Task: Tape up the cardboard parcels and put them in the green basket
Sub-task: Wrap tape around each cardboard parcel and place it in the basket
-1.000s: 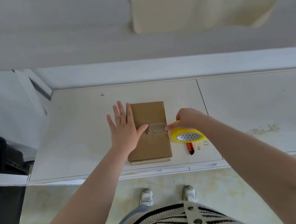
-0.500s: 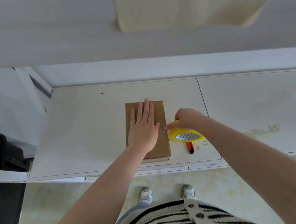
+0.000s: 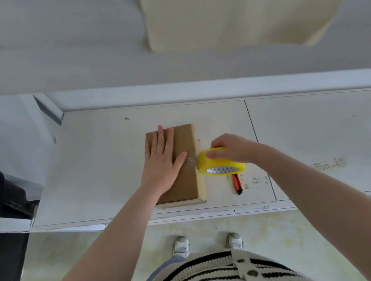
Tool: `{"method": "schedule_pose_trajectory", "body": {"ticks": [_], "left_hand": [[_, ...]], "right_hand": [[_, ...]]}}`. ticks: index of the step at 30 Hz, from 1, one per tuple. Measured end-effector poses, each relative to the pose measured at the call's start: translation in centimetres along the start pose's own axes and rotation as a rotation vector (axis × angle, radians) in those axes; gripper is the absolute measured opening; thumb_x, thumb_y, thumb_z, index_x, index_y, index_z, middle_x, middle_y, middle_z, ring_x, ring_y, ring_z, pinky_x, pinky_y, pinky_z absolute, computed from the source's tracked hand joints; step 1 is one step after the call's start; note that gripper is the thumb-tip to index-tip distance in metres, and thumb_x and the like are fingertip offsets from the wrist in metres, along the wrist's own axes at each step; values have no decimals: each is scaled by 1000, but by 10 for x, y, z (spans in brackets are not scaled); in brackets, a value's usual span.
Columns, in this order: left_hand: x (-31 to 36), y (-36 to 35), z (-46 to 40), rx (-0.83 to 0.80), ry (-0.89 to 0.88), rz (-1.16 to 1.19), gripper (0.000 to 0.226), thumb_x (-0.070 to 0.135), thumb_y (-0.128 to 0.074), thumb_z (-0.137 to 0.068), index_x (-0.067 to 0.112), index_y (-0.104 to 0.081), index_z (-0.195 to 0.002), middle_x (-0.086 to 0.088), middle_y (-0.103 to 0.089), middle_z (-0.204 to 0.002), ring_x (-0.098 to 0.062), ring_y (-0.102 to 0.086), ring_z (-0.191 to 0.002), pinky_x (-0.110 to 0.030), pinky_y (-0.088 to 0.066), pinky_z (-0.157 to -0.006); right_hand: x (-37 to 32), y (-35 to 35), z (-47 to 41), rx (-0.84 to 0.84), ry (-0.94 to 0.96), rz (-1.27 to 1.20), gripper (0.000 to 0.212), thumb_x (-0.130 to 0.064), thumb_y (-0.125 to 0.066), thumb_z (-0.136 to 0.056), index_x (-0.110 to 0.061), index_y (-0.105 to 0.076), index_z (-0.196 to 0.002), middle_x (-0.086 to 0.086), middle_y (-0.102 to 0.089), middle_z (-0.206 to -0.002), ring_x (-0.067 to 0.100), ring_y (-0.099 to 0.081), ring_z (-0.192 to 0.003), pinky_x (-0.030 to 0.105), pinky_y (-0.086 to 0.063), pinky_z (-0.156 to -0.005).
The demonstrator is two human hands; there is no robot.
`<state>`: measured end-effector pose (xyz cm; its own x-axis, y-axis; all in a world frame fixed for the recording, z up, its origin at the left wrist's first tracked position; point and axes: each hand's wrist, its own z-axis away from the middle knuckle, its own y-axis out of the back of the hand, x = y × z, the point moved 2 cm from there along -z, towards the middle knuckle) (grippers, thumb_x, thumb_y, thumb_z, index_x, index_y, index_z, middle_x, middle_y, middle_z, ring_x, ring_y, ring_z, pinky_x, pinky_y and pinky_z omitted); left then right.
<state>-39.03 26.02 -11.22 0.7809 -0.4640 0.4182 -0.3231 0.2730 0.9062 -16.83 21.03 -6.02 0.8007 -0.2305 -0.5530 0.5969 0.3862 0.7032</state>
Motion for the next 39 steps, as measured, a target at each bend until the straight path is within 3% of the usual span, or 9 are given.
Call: {"method": "schedule_pose_trajectory", "body": {"ticks": [7,12,15,21,23,26,29,33,39], "left_hand": [[-26,29,2,-164,224,361,108,92,-24,-74,32,15,-155,9,26,-162,-14,23,-149,-52,13,-119],[-15,35,3,-218,344,425,125,85,-42,-58,34,21,-153,7,30,-161,-20,24,-149,-63,4,-116],[-18,38,5,-212,338,458,125,82,-47,-59,34,20,-153,7,29,-161,-20,22,-150,-63,2,-117],[-26,39,9,-205,320,564,130,85,-61,-62,37,17,-154,10,27,-161,-17,22,-149,-62,7,-117],[-34,42,11,-199,339,662,125,79,-60,-60,41,12,-154,13,23,-162,-17,23,-149,-60,9,-117],[-41,41,16,-168,383,984,116,63,-71,-64,44,-2,-156,11,0,-166,-18,-9,-152,-51,-15,-121],[-25,27,18,-141,364,1331,94,35,-72,-78,32,-21,-157,2,-45,-152,-13,-57,-125,-37,-48,-102],[-10,18,12,-176,326,1369,69,20,-55,-99,29,-20,-157,4,-50,-147,-11,-59,-122,-32,-50,-99],[-18,25,10,-381,333,1342,85,42,-55,-94,37,2,-157,4,-38,-156,-15,-47,-134,-39,-39,-109]], "right_hand": [[-65,9,-6,95,92,51,54,-62,-56,-86,-10,-61,-72,2,-53,-68,16,-49,-62,32,-39,-61],[-80,13,-3,25,98,15,47,-45,-52,-96,-5,-57,-72,2,-44,-65,16,-42,-60,32,-34,-60],[-80,20,2,-72,124,-62,39,-35,-53,-98,1,-64,-86,4,-51,-73,16,-47,-68,31,-36,-64],[-62,24,5,70,-49,403,67,-75,-48,-81,-12,-44,-58,0,-42,-54,18,-42,-51,27,-32,-52],[-50,22,9,48,-64,324,64,-73,-51,-82,-12,-46,-61,1,-42,-59,19,-43,-55,28,-30,-54],[-45,22,14,66,-15,98,58,-65,-54,-86,-11,-56,-66,0,-47,-62,17,-46,-58,28,-34,-56],[-48,29,14,173,-15,116,52,-67,-53,-83,-20,-61,-64,-2,-55,-63,14,-53,-59,26,-38,-54],[-50,40,15,178,-71,249,50,-67,-54,-82,-22,-59,-61,-2,-57,-65,13,-54,-58,25,-35,-52],[-64,31,10,219,-76,286,54,-65,-56,-82,-21,-47,-53,-4,-46,-54,13,-46,-53,26,-28,-50]]}}
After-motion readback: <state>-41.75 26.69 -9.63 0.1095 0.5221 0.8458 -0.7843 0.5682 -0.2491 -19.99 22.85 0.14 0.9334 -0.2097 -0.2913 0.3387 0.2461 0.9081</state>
